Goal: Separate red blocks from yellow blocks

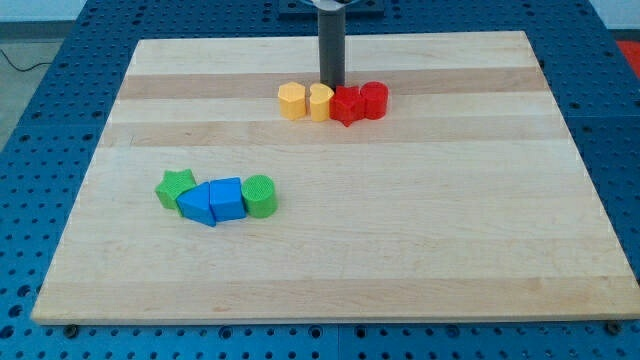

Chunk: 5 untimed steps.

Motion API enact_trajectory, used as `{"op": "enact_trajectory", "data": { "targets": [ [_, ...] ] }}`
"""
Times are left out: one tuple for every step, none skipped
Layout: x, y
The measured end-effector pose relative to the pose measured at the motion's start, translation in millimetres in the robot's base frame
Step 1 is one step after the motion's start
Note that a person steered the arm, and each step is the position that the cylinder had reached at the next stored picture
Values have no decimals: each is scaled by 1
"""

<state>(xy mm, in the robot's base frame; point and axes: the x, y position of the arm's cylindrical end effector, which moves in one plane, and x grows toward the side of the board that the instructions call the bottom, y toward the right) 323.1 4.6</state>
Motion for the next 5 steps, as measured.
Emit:
{"op": "enact_trajectory", "data": {
  "targets": [
    [43, 10],
    [72, 12],
    [75, 12],
    [82, 15],
    [108, 52]
  ]
}}
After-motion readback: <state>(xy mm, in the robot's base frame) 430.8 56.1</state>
